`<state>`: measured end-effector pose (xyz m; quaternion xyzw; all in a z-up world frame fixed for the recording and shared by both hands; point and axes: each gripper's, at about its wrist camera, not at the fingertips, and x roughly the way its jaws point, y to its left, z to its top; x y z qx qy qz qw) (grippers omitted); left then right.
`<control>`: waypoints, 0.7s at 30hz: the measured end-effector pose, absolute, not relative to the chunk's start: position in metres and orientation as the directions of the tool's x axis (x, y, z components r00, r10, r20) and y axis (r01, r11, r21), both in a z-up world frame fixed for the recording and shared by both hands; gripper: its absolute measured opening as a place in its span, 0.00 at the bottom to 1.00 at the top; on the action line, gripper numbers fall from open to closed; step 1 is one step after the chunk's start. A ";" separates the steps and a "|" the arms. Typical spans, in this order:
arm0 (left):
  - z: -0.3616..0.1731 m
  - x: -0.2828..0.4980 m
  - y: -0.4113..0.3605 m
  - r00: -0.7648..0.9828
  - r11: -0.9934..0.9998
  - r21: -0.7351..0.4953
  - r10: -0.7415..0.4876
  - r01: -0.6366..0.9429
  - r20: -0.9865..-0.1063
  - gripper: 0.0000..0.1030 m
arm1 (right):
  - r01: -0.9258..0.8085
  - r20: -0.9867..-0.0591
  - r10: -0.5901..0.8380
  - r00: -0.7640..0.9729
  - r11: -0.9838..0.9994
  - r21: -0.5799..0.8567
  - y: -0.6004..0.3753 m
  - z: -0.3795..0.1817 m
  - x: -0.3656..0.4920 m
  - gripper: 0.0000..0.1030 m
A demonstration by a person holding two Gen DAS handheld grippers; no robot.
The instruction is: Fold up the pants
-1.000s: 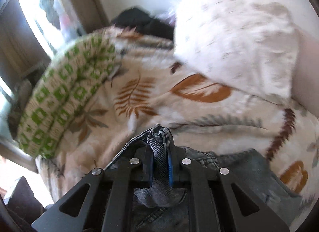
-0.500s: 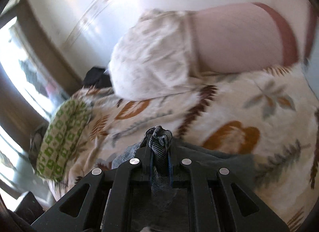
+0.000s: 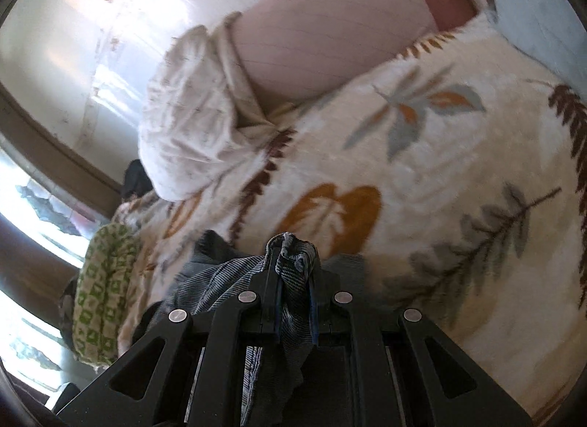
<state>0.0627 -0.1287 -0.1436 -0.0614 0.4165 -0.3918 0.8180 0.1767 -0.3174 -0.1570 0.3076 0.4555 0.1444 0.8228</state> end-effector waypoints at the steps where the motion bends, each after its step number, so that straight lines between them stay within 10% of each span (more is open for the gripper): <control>1: -0.146 0.064 -0.129 0.338 0.687 -0.426 -0.689 0.589 -0.641 0.19 | 0.048 -0.668 0.512 0.540 0.774 0.632 -0.318 -0.162 0.177 0.09; 4: -0.142 0.062 -0.130 0.319 0.681 -0.412 -0.682 0.605 -0.659 0.28 | 0.089 -0.694 0.505 0.514 0.773 0.628 -0.322 -0.181 0.176 0.17; 7: -0.119 0.052 -0.125 0.307 0.655 -0.386 -0.690 0.650 -0.655 0.32 | 0.170 -0.724 0.457 0.517 0.774 0.609 -0.335 -0.189 0.167 0.56; 16: -0.049 0.048 -0.026 0.665 0.809 -0.014 -0.493 0.587 -0.561 0.56 | 0.132 -0.611 0.345 0.713 0.789 0.600 -0.354 -0.103 0.077 0.58; 21: -0.073 0.091 0.017 0.703 0.913 -0.093 -0.369 0.398 -0.608 0.55 | 0.045 -0.522 0.386 0.760 0.771 0.635 -0.323 -0.076 0.042 0.58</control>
